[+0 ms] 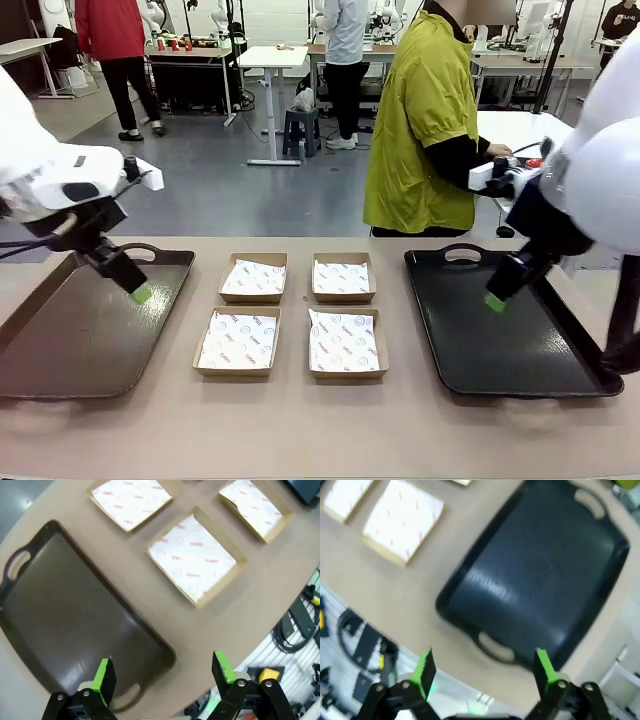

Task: Individually package the donuts and arrange them on the tray.
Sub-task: Pick up one Paper togo box.

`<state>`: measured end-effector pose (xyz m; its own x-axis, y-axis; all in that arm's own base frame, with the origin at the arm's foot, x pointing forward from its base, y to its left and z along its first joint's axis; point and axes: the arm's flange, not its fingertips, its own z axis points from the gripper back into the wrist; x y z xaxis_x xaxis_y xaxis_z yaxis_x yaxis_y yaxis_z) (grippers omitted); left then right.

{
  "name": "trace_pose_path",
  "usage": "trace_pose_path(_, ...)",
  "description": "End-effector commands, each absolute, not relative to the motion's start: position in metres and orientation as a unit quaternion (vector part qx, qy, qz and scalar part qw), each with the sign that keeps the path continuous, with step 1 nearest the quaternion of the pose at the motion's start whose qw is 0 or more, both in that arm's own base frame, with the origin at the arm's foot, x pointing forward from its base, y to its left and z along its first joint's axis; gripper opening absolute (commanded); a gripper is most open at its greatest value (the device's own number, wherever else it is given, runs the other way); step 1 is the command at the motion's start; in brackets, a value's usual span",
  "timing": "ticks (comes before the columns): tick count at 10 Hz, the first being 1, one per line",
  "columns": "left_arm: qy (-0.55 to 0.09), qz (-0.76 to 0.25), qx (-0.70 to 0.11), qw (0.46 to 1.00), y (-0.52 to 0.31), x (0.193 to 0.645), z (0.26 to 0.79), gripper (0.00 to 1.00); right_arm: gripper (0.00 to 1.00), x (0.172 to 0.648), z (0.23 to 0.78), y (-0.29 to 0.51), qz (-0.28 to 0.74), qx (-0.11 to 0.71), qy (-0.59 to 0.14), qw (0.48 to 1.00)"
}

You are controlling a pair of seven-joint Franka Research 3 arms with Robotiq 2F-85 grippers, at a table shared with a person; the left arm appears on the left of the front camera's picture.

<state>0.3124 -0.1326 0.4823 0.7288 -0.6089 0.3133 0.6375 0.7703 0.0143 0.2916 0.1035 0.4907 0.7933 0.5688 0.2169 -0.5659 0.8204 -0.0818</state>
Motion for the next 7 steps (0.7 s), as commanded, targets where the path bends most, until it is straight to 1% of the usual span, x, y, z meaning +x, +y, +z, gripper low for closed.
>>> trace_pose_path(1, -0.164, -0.319, -0.062, 0.931, -0.090, 0.235, 0.420, 1.00, 1.00, 0.243, 0.432, 0.067, 0.298, -0.008, -0.108, 0.948)
trace_pose_path(2, -0.184, -0.316, -0.040, 0.930, -0.092, 0.242, 0.414, 1.00, 1.00, 0.255, 0.425, 0.067, 0.309, -0.028, -0.114, 0.944)
trace_pose_path(3, -0.149, -0.330, -0.051, 0.931, -0.125, 0.304, 0.492, 1.00, 1.00, 0.283, 0.495, 0.096, 0.295, -0.003, -0.105, 0.950)
trace_pose_path(7, -0.152, -0.324, -0.048, 0.932, -0.122, 0.302, 0.495, 1.00, 1.00, 0.283, 0.495, 0.092, 0.296, -0.008, -0.103, 0.950)
